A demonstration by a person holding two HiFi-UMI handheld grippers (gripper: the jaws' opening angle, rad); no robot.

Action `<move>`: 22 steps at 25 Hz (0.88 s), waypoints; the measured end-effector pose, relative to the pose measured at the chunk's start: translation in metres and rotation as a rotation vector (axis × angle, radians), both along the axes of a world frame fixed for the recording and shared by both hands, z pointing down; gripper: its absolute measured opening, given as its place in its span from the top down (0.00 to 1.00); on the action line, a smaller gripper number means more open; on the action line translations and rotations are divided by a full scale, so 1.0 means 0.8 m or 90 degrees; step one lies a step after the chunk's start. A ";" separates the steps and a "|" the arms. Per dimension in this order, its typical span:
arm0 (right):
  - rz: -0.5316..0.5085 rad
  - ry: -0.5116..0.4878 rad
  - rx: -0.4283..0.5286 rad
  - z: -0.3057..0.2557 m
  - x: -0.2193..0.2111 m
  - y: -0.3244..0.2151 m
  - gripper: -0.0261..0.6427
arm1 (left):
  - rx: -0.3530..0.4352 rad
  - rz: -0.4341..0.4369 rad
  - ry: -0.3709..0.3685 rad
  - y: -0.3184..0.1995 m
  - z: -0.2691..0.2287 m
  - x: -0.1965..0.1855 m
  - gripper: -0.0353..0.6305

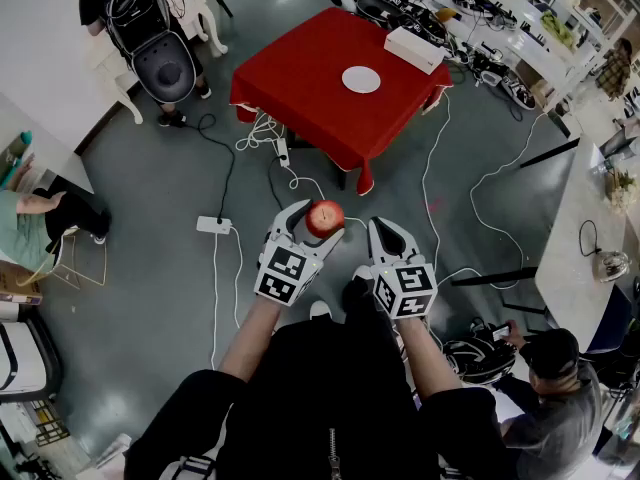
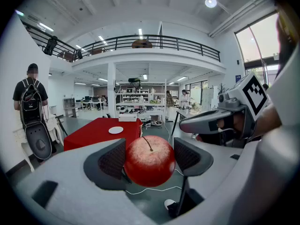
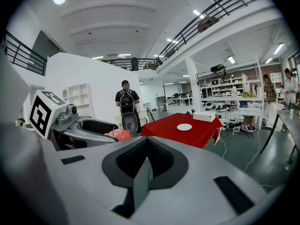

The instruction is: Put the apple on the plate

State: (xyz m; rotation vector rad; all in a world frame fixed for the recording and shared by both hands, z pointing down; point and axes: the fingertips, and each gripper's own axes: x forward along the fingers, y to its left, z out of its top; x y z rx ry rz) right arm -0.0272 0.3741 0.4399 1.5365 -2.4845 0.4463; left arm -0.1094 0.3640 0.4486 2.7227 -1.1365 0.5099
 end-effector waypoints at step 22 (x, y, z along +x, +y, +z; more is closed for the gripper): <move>-0.018 -0.012 0.013 -0.008 -0.001 -0.005 0.94 | 0.001 0.001 0.002 -0.011 0.003 0.009 0.46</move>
